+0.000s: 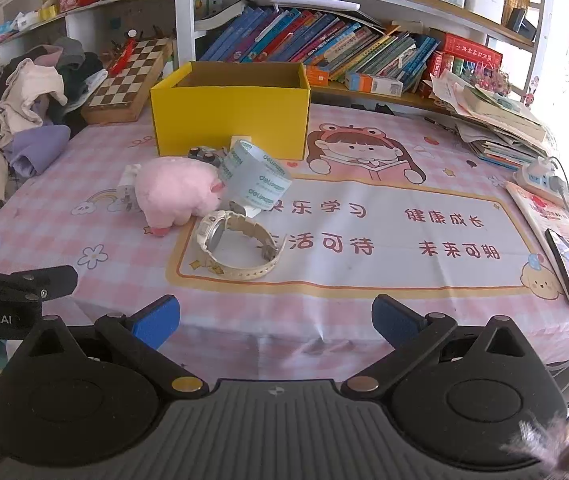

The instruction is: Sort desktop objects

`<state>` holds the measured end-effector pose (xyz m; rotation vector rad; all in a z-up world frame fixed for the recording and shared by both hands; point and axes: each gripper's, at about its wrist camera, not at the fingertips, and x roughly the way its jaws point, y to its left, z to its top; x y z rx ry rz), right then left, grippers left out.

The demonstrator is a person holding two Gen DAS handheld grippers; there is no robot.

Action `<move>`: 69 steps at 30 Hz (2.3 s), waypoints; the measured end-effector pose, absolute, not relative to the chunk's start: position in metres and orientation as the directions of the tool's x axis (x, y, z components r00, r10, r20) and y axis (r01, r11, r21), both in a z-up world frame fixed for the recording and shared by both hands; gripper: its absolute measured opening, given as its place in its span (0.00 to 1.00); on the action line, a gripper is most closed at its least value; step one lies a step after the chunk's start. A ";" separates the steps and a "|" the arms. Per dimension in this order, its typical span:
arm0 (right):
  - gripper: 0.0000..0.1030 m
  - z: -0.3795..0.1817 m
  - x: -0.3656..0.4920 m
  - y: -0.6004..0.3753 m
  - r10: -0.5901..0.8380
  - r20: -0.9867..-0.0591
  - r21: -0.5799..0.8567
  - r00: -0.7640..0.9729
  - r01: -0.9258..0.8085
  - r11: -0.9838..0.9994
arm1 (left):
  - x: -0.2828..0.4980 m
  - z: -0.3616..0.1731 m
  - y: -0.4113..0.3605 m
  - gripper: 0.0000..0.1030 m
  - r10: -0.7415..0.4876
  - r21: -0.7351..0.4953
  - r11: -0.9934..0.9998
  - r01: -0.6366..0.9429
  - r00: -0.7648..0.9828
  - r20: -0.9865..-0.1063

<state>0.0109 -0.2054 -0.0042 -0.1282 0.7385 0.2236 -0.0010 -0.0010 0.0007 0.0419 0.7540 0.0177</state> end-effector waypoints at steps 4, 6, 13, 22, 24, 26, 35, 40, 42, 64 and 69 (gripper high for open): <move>1.00 -0.005 0.010 -0.205 0.157 -0.680 -0.038 0.716 -0.248 0.968 | -0.006 0.003 -0.006 1.00 0.038 0.048 0.999 -0.009 0.744 -0.668; 1.00 -0.006 0.010 -0.205 0.157 -0.680 -0.038 0.716 -0.248 0.968 | -0.015 -0.003 -0.013 1.00 0.042 0.052 0.999 -0.010 0.743 -0.668; 1.00 -0.005 0.011 -0.206 0.160 -0.681 -0.033 0.714 -0.249 0.968 | -0.003 -0.001 0.001 1.00 0.005 0.011 1.000 0.004 0.706 -0.708; 1.00 -0.005 0.010 -0.204 0.169 -0.681 -0.036 0.713 -0.263 0.964 | -0.004 0.000 0.001 1.00 0.015 0.015 1.000 -0.006 0.704 -0.710; 1.00 -0.005 0.010 -0.204 0.169 -0.682 -0.037 0.711 -0.264 0.964 | -0.003 0.000 0.002 1.00 0.015 0.015 1.000 -0.006 0.702 -0.712; 1.00 -0.005 0.010 -0.204 0.168 -0.683 -0.038 0.711 -0.264 0.964 | -0.003 0.000 0.002 1.00 0.016 0.017 1.000 -0.006 0.702 -0.712; 1.00 -0.002 0.010 -0.202 0.165 -0.680 -0.039 0.714 -0.260 0.965 | -0.002 -0.001 0.003 1.00 0.019 0.023 1.000 -0.004 0.704 -0.710; 1.00 -0.001 0.010 -0.201 0.165 -0.680 -0.040 0.715 -0.260 0.965 | -0.002 -0.001 0.004 1.00 0.015 0.023 1.000 0.001 0.707 -0.707; 1.00 -0.001 0.011 -0.200 0.165 -0.680 -0.041 0.715 -0.261 0.964 | -0.002 -0.001 0.004 1.00 0.015 0.023 1.000 0.002 0.707 -0.707; 1.00 -0.001 0.010 -0.196 0.160 -0.679 -0.051 0.716 -0.263 0.963 | -0.001 -0.002 0.008 1.00 0.017 0.021 1.000 -0.003 0.701 -0.713; 1.00 -0.001 0.011 -0.197 0.153 -0.683 -0.048 0.714 -0.253 0.966 | -0.001 -0.003 0.009 1.00 0.014 0.019 1.000 -0.001 0.700 -0.714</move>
